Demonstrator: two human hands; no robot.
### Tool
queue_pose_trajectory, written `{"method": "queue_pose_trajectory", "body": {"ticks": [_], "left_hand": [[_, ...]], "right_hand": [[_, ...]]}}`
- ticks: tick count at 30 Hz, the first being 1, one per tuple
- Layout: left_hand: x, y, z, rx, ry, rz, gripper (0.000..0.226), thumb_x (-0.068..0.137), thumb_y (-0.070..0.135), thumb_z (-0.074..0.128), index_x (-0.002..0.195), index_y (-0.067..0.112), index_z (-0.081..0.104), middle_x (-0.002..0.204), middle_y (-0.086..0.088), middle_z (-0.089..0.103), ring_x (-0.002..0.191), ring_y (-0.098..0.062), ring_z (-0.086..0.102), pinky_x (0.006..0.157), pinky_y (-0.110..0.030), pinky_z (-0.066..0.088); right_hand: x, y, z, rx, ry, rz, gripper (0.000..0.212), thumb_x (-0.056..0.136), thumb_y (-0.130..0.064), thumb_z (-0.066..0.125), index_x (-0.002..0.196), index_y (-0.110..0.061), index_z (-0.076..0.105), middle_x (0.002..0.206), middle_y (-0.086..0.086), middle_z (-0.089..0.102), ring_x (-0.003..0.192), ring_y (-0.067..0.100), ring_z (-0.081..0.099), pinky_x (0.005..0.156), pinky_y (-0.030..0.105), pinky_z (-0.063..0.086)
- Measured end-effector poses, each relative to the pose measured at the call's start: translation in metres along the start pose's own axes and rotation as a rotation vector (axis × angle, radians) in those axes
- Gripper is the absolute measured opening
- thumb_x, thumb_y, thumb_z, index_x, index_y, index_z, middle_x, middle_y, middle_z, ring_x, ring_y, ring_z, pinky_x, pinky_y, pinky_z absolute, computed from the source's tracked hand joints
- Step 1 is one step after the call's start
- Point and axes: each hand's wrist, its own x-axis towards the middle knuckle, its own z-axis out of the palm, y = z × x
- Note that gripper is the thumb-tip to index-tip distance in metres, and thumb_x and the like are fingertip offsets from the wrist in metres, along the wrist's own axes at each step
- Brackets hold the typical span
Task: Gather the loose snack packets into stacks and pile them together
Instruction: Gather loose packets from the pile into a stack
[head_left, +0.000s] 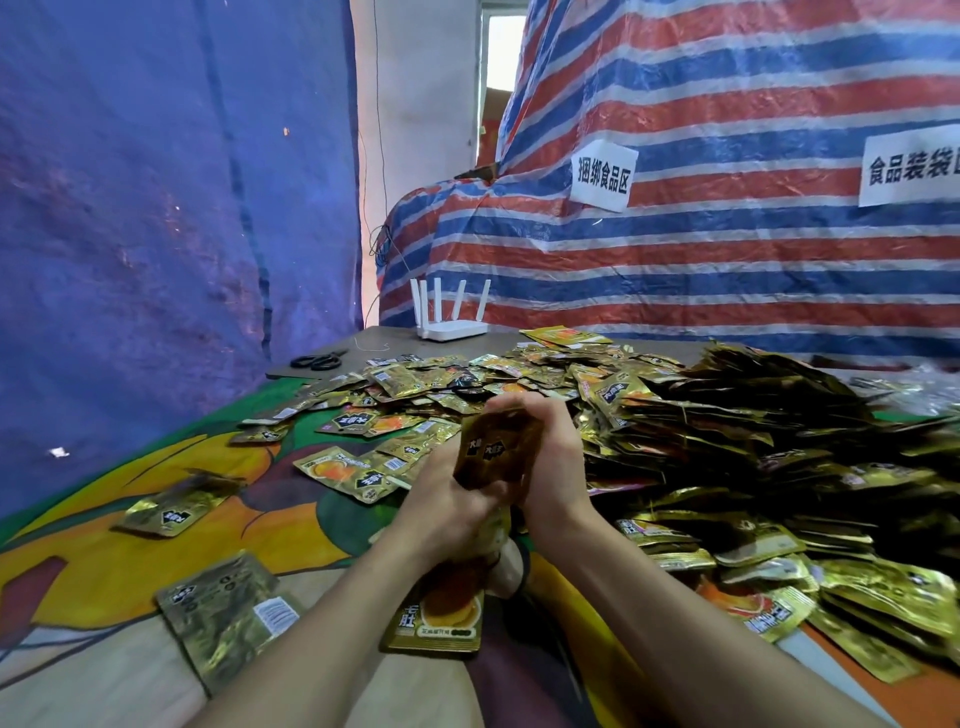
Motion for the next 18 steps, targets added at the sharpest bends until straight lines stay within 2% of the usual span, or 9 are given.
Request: {"method": "queue_pose_trajectory", "body": {"ticks": [2,4,6,7,9,11,13,15,18], "left_hand": [[0.000,0.002,-0.001,-0.093,0.059,-0.025,0.033,0.077,0.005,0.074,0.101,0.024,0.062,0.079,0.012,0.072,0.075,-0.002,0.067,0.063,-0.014,0.051],[0.000,0.008,-0.002,-0.141,0.069,-0.012,0.035,0.076,0.004,0.072,0.103,0.022,0.058,0.075,0.017,0.071,0.067,0.004,0.064,0.059,-0.012,0.048],[0.001,0.013,-0.001,-0.125,0.047,-0.023,0.032,0.066,0.011,0.068,0.094,0.025,0.060,0.069,0.016,0.068,0.062,0.003,0.060,0.058,-0.016,0.047],[0.001,0.016,0.000,-0.107,0.033,-0.049,0.030,0.063,0.013,0.067,0.088,0.029,0.063,0.067,0.014,0.067,0.062,0.001,0.059,0.060,-0.022,0.048],[0.001,0.023,0.003,-0.075,-0.014,-0.098,0.026,0.061,0.017,0.068,0.077,0.037,0.068,0.065,0.011,0.065,0.064,-0.008,0.059,0.065,-0.035,0.048],[-0.001,0.030,0.012,-0.085,-0.031,-0.093,0.026,0.064,0.017,0.074,0.077,0.039,0.069,0.068,0.009,0.067,0.067,-0.012,0.061,0.066,-0.035,0.050],[-0.001,0.038,0.024,-0.141,0.027,-0.069,0.020,0.069,0.012,0.082,0.078,0.026,0.071,0.067,0.008,0.070,0.062,-0.006,0.063,0.062,-0.027,0.050],[-0.003,0.045,0.037,-0.230,0.101,-0.073,0.020,0.075,0.002,0.082,0.074,0.020,0.073,0.063,0.007,0.070,0.055,-0.007,0.062,0.058,-0.027,0.051],[-0.011,0.045,0.055,-0.299,0.162,-0.085,0.022,0.080,-0.007,0.075,0.076,0.015,0.076,0.069,0.003,0.075,0.062,-0.014,0.070,0.067,-0.033,0.056]], "right_hand": [[-0.002,-0.005,0.002,-0.077,0.004,-0.060,0.033,0.076,-0.037,0.048,0.090,-0.017,0.069,0.108,0.022,0.068,0.093,0.025,0.064,0.069,0.031,0.052],[-0.002,-0.013,0.001,-0.139,-0.001,-0.117,0.025,0.087,-0.028,0.051,0.098,-0.012,0.066,0.099,0.012,0.066,0.084,0.009,0.064,0.062,0.023,0.050],[-0.002,-0.022,-0.001,-0.180,0.019,-0.156,0.018,0.099,-0.016,0.053,0.103,-0.004,0.066,0.088,0.003,0.064,0.067,-0.007,0.061,0.055,0.014,0.048],[-0.002,-0.026,-0.004,-0.226,0.034,-0.170,0.018,0.101,-0.017,0.054,0.101,-0.004,0.066,0.085,0.000,0.064,0.064,-0.009,0.061,0.055,0.012,0.048],[-0.004,-0.033,-0.012,-0.321,0.054,-0.182,0.016,0.101,-0.026,0.058,0.096,-0.013,0.067,0.086,-0.003,0.067,0.075,-0.005,0.064,0.064,0.014,0.052],[-0.010,-0.040,-0.022,-0.364,0.076,-0.179,0.012,0.099,-0.036,0.061,0.099,-0.024,0.062,0.097,-0.002,0.069,0.087,0.002,0.067,0.073,0.017,0.054],[-0.018,-0.051,-0.038,-0.404,0.143,-0.239,0.013,0.097,-0.041,0.063,0.100,-0.028,0.060,0.099,-0.006,0.068,0.086,-0.002,0.065,0.068,0.011,0.050],[-0.029,-0.062,-0.058,-0.503,0.190,-0.294,0.017,0.097,-0.042,0.063,0.095,-0.025,0.063,0.092,-0.005,0.068,0.080,0.001,0.064,0.068,0.017,0.049],[-0.049,-0.077,-0.095,-0.735,0.181,-0.353,0.039,0.097,-0.039,0.062,0.074,-0.008,0.065,0.069,0.008,0.064,0.062,0.012,0.056,0.064,0.040,0.048]]}}
